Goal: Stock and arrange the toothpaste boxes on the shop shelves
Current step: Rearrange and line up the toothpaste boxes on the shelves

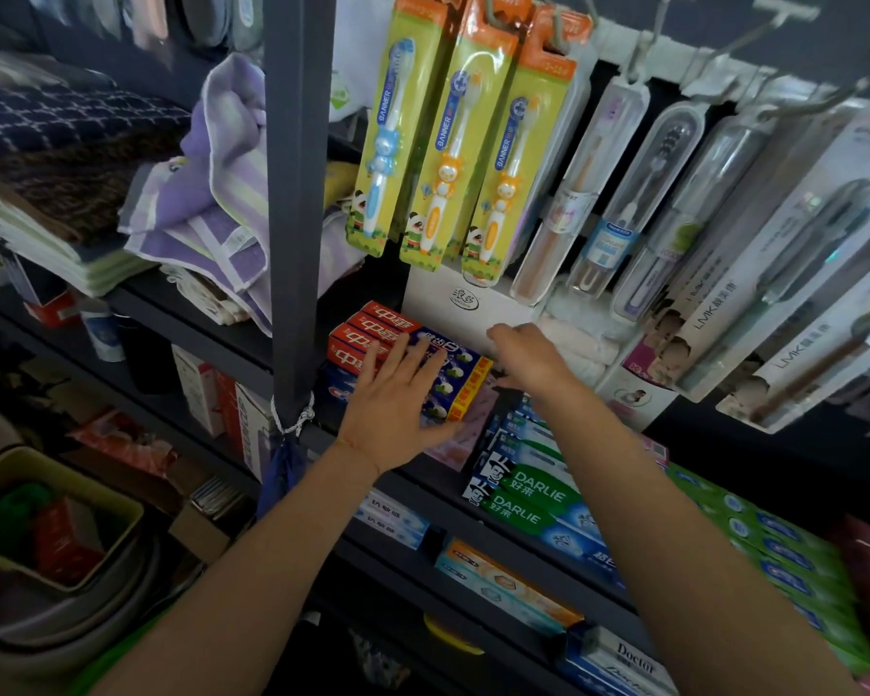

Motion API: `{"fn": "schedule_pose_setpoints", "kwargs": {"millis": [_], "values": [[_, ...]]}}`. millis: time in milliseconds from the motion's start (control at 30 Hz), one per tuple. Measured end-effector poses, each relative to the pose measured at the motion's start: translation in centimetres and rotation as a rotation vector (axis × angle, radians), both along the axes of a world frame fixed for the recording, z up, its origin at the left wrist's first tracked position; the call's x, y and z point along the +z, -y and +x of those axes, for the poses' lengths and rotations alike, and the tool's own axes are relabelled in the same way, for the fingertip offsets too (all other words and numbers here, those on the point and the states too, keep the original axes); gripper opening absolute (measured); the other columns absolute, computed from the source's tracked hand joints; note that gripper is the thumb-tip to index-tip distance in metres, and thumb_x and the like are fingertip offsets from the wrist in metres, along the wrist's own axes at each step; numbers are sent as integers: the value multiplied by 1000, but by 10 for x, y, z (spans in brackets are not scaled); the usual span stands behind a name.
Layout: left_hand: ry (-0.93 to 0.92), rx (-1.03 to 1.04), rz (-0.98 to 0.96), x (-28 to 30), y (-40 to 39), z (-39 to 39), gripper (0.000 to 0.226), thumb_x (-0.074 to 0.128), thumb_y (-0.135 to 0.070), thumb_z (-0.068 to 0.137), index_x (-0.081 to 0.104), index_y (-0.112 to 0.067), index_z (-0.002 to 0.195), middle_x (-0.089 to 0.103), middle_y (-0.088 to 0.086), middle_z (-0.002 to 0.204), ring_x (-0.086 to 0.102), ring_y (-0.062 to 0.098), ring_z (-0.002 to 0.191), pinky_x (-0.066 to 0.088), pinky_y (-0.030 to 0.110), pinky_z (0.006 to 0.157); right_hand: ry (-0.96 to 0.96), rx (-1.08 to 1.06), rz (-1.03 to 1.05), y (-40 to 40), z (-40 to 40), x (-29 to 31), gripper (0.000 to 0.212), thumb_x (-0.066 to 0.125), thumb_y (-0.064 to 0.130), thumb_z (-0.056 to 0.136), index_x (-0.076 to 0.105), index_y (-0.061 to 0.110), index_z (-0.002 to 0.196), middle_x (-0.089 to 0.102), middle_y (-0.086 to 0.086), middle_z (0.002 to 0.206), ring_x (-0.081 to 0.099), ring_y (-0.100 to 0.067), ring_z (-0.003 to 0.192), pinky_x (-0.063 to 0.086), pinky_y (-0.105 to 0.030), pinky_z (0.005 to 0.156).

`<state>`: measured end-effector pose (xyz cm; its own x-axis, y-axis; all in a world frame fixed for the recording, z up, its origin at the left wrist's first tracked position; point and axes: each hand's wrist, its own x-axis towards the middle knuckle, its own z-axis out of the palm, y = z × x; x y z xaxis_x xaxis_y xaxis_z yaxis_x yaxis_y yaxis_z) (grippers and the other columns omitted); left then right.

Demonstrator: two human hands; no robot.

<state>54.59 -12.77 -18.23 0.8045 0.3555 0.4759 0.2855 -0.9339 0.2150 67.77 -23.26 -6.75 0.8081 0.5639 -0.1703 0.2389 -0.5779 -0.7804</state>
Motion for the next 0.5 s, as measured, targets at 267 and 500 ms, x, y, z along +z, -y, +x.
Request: {"fn": "schedule_pose_setpoints", "kwargs": {"millis": [267, 500], "values": [[-107, -34, -14, 14, 12, 18, 90, 25, -72, 77, 30, -26, 154, 26, 0, 162, 11, 26, 152, -5, 49, 122, -493, -26, 193, 8, -22, -8, 14, 53, 27, 97, 61, 16, 100, 66, -8, 92, 63, -25, 90, 54, -36, 83], [-140, -34, 10, 11, 13, 16, 86, 35, -68, 80, 31, -25, 154, 30, 1, 161, 17, 27, 151, 2, 46, 121, -533, -57, 255, 11, -23, -12, 13, 55, 27, 96, 60, 16, 96, 62, -4, 82, 58, -19, 80, 49, -30, 71]]}}
